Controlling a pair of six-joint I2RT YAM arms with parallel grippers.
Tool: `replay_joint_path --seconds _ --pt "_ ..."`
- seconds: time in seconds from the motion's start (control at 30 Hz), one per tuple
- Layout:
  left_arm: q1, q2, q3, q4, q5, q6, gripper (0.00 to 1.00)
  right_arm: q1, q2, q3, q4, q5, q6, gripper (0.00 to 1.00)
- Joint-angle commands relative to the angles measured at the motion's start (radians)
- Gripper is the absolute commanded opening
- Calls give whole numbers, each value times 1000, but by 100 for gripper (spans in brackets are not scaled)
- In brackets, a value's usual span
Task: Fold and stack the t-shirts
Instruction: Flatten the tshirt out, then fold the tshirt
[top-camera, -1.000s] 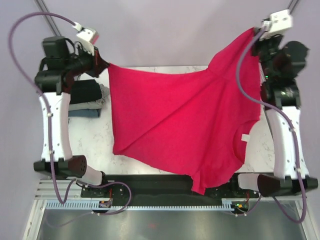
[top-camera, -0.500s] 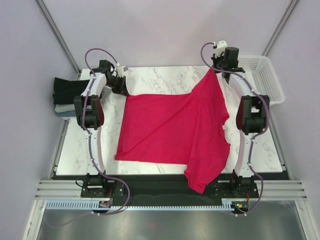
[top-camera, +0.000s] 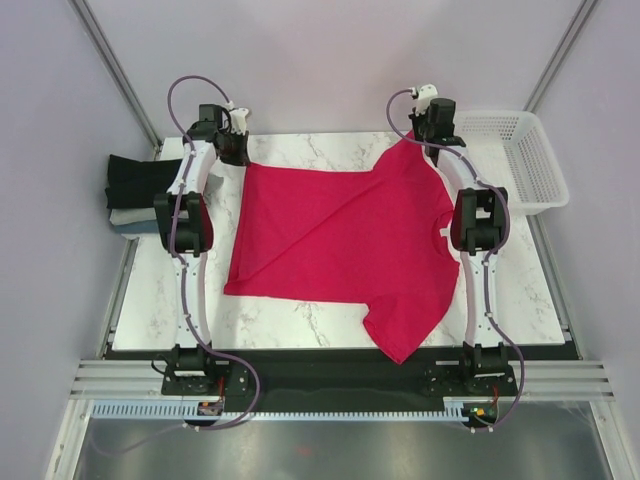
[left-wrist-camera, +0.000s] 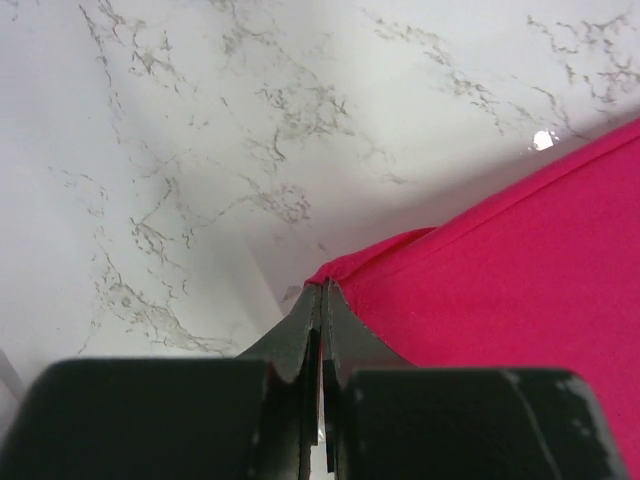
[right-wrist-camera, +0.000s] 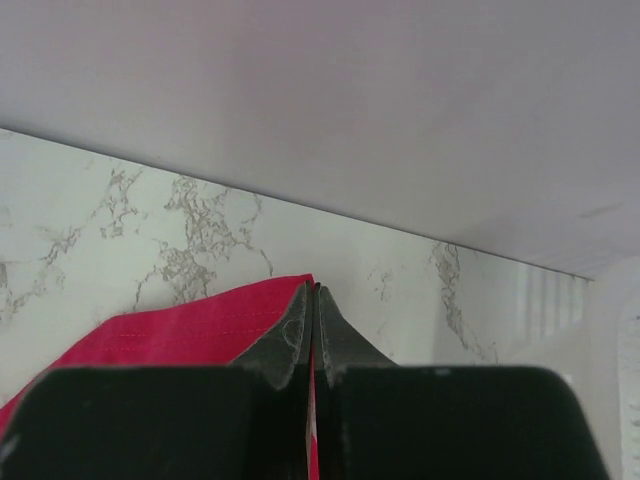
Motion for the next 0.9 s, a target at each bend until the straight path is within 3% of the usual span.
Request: replay_joint_path --seconds 0.0,0.33,0.67,0.87 --pt "-1 12 28 63 -67 0 2 3 -42 19 71 32 2 0" --pt "7 -125 -45 17 -9 -15 2 6 -271 -172 37 -54 6 0" --pt "17 -192 -113 -32 34 -9 2 14 -295 -183 -15 -65 6 0" --pt "37 -295 -246 -42 70 9 2 20 -418 -326 -44 -86 -12 0"
